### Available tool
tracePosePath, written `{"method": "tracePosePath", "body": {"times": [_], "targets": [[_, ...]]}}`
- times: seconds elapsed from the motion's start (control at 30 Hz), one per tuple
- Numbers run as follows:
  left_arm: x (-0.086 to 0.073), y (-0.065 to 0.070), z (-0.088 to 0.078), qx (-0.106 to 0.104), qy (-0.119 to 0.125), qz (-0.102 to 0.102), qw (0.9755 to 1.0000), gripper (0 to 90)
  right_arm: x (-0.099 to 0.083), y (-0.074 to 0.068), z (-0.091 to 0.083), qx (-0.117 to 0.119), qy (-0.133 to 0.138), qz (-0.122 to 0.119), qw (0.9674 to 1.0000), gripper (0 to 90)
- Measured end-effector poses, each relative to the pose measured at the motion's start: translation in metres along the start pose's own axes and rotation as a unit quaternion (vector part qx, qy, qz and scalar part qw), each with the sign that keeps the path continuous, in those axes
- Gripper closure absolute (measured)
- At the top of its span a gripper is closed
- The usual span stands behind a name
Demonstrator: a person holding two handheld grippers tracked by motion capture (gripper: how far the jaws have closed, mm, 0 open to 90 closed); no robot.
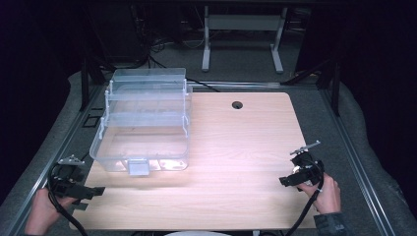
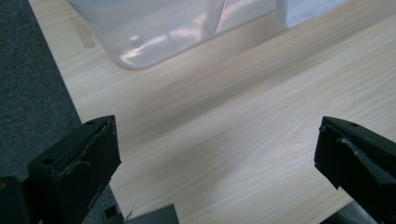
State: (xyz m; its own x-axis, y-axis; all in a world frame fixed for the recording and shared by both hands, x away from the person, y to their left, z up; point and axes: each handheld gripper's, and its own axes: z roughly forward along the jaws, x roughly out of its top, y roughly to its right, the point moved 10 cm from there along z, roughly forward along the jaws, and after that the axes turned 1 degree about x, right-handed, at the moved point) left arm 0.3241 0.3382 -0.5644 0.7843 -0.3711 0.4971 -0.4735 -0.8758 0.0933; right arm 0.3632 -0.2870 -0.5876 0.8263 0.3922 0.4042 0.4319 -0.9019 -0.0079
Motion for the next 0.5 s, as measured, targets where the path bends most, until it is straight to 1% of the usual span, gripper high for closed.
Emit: {"method": "tracePosePath", "body": {"times": [0.03, 0.1, 0.13, 0.17, 0.23, 0.27, 0.3, 0.33, 0.4, 0.43, 0.5], "targets": [[0.005, -0.002, -0.003, 0.001, 0.002, 0.0, 1.0, 0.1, 0.0, -0.006, -0.001, -0.002, 0.007, -0.003, 1.0, 0.7], [0.006, -0.003, -0.004, 0.001, 0.004, -0.001, 1.0, 0.2, -0.001, -0.015, -0.002, 0.005, 0.01, -0.007, 0.9999, 1.1], [0.012, -0.005, -0.007, -0.004, 0.011, -0.006, 0.9999, 0.2, -0.001, -0.02, -0.001, 0.008, 0.014, -0.012, 0.9998, 1.2], [0.013, -0.006, -0.009, -0.003, 0.012, -0.007, 0.9999, 0.2, -0.002, -0.023, -0.002, 0.003, 0.013, -0.015, 0.9998, 1.2], [0.018, -0.011, -0.013, -0.002, 0.015, -0.01, 0.9998, 0.2, -0.003, -0.028, -0.002, 0.007, 0.019, -0.017, 0.9996, 1.4], [0.018, -0.011, -0.013, -0.002, 0.015, -0.01, 0.9998, 0.2, -0.003, -0.029, -0.002, 0.009, 0.024, -0.017, 0.9995, 1.5], [0.02, -0.013, -0.014, -0.002, 0.015, -0.011, 0.9998, 0.2, -0.004, -0.03, -0.003, 0.005, 0.024, -0.017, 0.9996, 1.4], [0.026, -0.016, -0.017, -0.001, 0.019, -0.014, 0.9997, 0.2, -0.005, -0.03, -0.003, 0.005, 0.026, -0.015, 0.9996, 1.5], [0.028, -0.017, -0.018, -0.001, 0.019, -0.015, 0.9997, 0.2, -0.006, -0.03, -0.004, 0.002, 0.028, -0.013, 0.9995, 1.5], [0.035, -0.02, -0.02, -0.002, 0.022, -0.019, 0.9996, 0.2, -0.006, -0.032, -0.006, 0.003, 0.037, -0.005, 0.9993, 1.6], [0.038, -0.021, -0.02, -0.002, 0.022, -0.021, 0.9995, 0.2, -0.007, -0.032, -0.007, 0.004, 0.042, -0.003, 0.9991, 1.7]]}}
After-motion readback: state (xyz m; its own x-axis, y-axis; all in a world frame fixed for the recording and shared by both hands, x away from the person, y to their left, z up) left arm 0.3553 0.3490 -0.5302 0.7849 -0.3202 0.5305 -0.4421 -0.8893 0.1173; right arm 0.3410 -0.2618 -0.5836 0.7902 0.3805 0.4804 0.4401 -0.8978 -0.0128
